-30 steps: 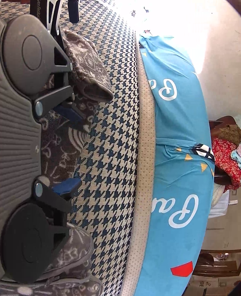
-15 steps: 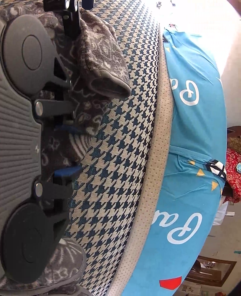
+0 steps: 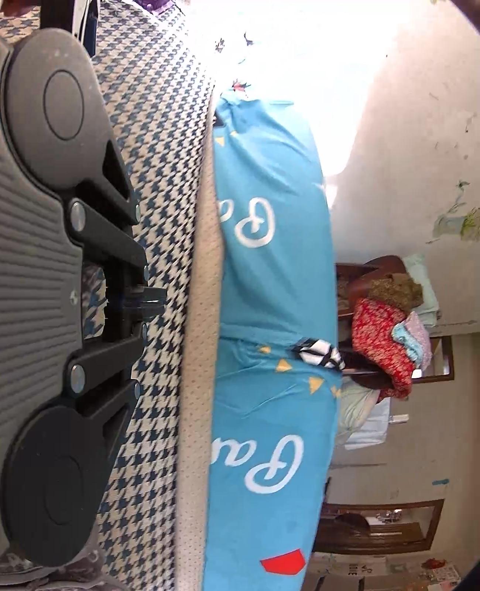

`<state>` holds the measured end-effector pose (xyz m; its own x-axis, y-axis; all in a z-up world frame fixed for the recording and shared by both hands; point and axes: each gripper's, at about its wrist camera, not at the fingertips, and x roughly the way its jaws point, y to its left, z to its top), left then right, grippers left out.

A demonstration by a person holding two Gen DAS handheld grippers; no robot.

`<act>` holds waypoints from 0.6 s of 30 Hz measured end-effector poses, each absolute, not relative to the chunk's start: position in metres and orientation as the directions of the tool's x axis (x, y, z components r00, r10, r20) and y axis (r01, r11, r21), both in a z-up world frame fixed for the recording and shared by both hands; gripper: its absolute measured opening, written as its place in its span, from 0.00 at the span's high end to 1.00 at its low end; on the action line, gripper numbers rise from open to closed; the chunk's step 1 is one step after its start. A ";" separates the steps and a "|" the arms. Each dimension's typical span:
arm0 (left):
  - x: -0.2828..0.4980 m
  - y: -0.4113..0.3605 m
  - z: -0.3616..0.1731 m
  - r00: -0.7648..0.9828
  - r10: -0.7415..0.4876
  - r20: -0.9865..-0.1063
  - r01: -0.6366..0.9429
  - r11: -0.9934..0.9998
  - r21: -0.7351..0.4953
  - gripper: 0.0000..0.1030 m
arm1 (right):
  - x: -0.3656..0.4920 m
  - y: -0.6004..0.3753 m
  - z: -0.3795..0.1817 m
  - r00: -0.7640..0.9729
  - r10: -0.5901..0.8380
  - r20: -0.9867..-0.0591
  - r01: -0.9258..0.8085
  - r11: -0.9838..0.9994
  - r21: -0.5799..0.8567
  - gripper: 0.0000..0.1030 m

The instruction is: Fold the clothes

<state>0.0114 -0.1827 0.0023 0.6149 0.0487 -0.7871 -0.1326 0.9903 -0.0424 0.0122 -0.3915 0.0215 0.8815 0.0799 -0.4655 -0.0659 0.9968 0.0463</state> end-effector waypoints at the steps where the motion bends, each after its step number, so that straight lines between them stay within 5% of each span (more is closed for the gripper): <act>1: 0.012 -0.181 0.003 0.616 0.046 -0.787 -0.136 0.990 -0.049 0.27 | 0.012 -0.387 0.025 0.882 0.094 -0.461 -0.079 0.996 0.052 0.97; 6: 0.014 -0.178 0.003 0.606 0.029 -0.795 -0.125 0.990 -0.060 0.27 | 0.019 -0.374 0.016 0.811 0.239 -0.535 -0.175 0.970 0.167 0.95; 8: 0.013 -0.178 0.003 0.603 0.019 -0.798 -0.117 0.991 -0.065 0.27 | 0.023 -0.372 0.008 0.778 0.274 -0.565 -0.179 0.959 0.219 0.89; 11: 0.012 -0.180 0.002 0.600 0.019 -0.799 -0.102 0.993 -0.052 0.27 | 0.024 -0.378 0.000 0.749 0.316 -0.583 -0.151 0.937 0.314 0.64; 18: 0.009 -0.180 -0.003 0.580 0.002 -0.815 -0.079 0.995 -0.054 0.26 | 0.031 -0.384 -0.018 0.672 0.349 -0.654 -0.068 0.908 0.414 0.57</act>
<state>0.0094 -0.1804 -0.0035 0.5799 0.0020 -0.8147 -0.0794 0.9954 -0.0541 0.0310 -0.3842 -0.0185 0.6715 0.3486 -0.6539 -0.0676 0.9076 0.4144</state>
